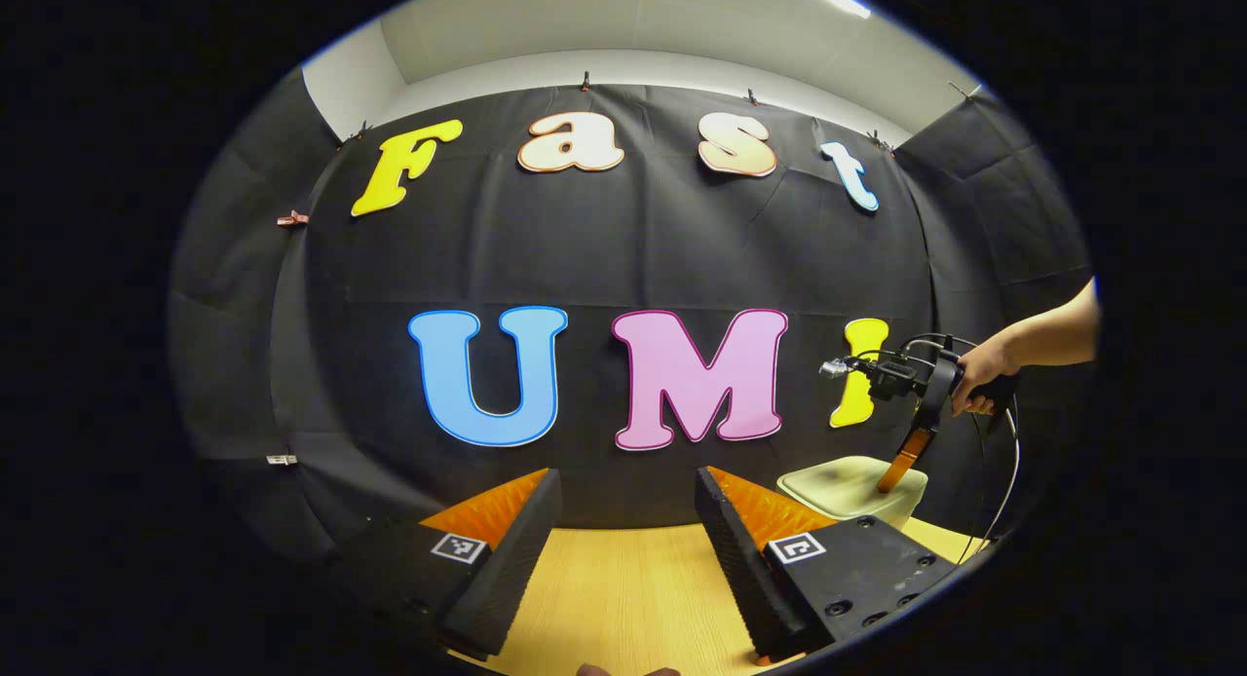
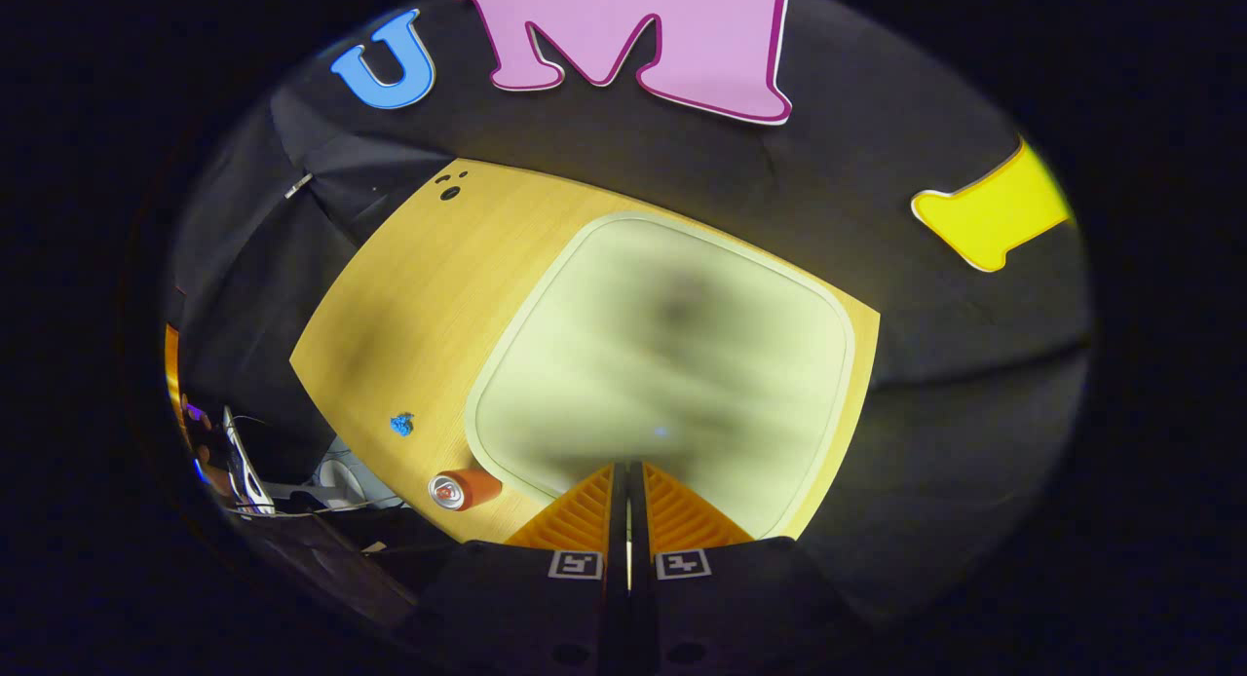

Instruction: Press the lid of the desktop garbage bin to open it, pick up the crumpled paper on the desktop and throw it into the bin, then pick up the pop can on the desktop and drop it into the bin, and finally close the garbage bin lid.

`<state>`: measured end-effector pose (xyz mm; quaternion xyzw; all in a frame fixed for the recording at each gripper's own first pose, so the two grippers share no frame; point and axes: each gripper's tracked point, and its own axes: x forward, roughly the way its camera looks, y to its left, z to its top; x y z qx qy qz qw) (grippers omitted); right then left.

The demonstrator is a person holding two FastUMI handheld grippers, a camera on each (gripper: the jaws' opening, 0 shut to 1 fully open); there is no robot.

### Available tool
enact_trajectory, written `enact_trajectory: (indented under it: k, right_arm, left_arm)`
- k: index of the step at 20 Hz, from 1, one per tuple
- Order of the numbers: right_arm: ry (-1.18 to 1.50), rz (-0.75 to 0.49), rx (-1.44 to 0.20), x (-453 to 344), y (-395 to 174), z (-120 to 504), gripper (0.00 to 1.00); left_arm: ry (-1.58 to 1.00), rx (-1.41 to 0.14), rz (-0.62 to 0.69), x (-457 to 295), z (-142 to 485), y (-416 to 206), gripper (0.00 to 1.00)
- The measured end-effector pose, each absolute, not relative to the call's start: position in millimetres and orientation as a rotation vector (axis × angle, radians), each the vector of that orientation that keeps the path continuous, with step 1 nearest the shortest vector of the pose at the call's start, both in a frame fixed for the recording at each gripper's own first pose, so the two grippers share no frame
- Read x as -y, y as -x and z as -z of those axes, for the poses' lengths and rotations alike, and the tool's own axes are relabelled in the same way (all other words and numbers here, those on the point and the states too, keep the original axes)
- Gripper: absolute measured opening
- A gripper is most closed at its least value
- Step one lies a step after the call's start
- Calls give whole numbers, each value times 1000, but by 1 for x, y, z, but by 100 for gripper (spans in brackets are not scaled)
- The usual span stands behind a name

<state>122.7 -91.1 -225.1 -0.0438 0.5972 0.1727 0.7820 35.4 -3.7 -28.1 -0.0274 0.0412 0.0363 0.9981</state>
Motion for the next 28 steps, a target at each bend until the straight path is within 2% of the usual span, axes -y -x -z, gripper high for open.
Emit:
enact_trajectory:
  k: [3,9,15,20,24,28]
  right_arm:
    - [72,-383,-1272,91,-123,220,5]
    - [60,-348,-1137,97,-130,199,5]
    - [-20,-309,-922,97,-149,160,5]
    - [-27,-262,-661,96,-169,116,5]
    - [8,-268,-500,86,-166,83,5]
    - [68,-281,-381,71,-153,61,11]
  left_arm:
    - [56,-77,-70,4,26,-36,90]
    - [57,-73,-79,1,25,-35,90]
    - [44,-72,-69,4,23,-35,90]
    - [32,-74,-64,7,23,-34,90]
    - [36,-86,-57,9,27,-33,90]
    - [49,-112,-47,10,37,-33,90]
